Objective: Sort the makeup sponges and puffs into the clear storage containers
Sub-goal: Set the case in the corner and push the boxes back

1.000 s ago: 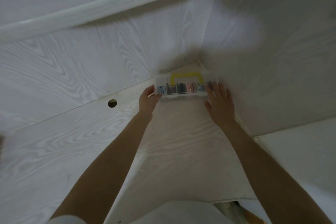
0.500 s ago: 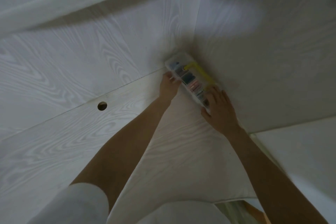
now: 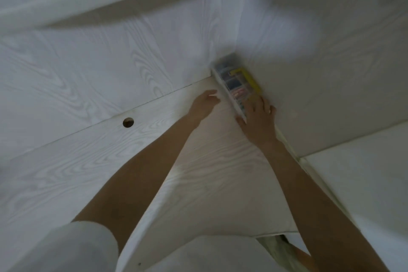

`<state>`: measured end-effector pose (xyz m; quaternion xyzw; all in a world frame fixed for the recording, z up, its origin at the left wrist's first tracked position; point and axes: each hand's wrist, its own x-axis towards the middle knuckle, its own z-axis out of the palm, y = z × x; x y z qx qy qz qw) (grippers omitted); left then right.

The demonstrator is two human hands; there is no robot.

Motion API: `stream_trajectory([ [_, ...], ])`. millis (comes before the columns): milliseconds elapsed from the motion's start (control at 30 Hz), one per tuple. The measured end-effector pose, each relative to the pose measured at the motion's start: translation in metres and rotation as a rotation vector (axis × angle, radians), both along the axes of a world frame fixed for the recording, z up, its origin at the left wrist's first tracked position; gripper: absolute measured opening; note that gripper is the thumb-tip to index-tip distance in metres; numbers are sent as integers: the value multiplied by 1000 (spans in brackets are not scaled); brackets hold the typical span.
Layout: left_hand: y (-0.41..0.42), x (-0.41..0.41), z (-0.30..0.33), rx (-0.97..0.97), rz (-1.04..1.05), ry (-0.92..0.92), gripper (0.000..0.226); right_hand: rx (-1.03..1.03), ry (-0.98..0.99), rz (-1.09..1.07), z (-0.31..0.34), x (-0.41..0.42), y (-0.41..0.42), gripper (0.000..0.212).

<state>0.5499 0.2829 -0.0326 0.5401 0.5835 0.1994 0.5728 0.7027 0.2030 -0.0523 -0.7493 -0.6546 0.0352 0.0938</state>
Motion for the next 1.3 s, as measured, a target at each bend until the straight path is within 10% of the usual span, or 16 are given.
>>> stream_trajectory([
  [133,-60,-67,-1,424,-133,382,39,123,46,98,21,-44,-13,25],
  [267,-129,-166,-6,424,82,403,26,-76,109,333,32,-120,-30,22],
  [700,-297,-485,-20,-90,1269,-143,27,-687,358,814,26,-433,-57,43],
  [1033,-248,-580,-1,-96,1330,-662,86,-702,936,504,41,-625,-5,50],
  [1300,-225,-584,-8,-43,1617,-674,80,-782,1055,470,42,-678,10,28],
])
